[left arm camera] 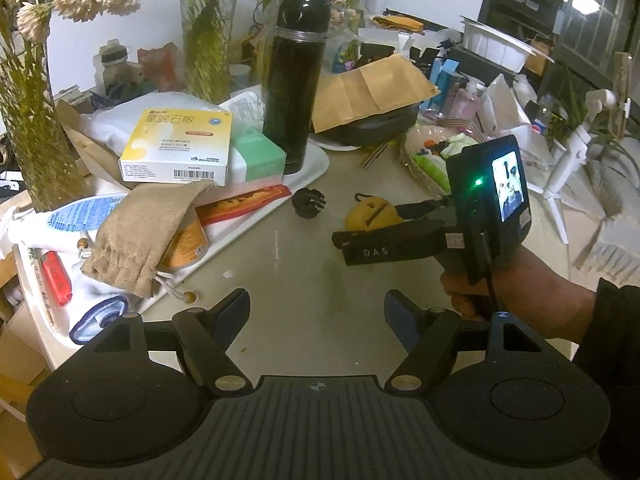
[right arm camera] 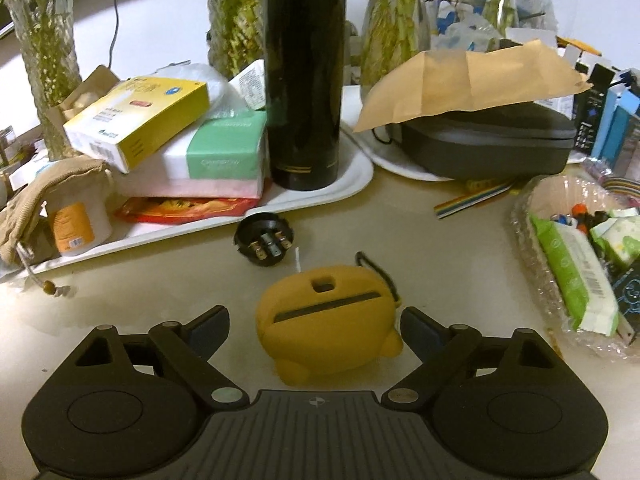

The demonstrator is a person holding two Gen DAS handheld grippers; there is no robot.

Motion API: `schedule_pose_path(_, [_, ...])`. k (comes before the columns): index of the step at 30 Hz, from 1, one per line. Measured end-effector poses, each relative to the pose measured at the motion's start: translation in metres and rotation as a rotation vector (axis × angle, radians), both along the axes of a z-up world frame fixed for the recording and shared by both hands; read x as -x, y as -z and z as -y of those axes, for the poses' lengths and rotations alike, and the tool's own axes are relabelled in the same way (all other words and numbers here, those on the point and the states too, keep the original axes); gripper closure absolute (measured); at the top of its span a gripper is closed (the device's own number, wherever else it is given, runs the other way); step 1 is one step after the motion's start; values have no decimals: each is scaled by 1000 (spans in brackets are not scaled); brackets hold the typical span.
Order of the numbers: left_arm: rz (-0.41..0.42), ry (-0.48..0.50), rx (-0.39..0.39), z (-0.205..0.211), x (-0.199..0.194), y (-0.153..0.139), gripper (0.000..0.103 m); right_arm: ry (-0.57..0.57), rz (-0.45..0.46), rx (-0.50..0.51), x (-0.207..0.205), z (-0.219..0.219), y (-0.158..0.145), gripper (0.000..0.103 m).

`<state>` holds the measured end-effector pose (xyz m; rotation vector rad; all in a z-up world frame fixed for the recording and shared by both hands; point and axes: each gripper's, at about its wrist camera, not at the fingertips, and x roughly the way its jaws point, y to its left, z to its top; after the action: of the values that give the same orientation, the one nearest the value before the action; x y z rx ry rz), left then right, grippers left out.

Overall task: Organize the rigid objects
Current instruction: 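Lower the right tool onto the yellow pig-shaped case and close on it, then lift the yellow case with the right tool while the left tool approaches the black plug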

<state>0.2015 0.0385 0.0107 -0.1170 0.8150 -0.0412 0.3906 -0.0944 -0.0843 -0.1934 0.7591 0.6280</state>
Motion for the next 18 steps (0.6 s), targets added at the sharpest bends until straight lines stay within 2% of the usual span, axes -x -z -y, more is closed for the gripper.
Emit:
schedule_pose_path(3, [-1,1,-1,0,0,1,29,12,-3,-7,-3,4,2,11])
schedule_pose_path(7, [-2,2,-1,1,0,1,29,3,-39,-33,-6,6,1,28])
schedule_pose_path(13, [-5,10,-6,3,0,2,29,0,-11,-22,1,5,-4,29])
schedule_pose_path(18, [-6,13,-9,4,0,3,29,-30,64,-40,13,8,-26,29])
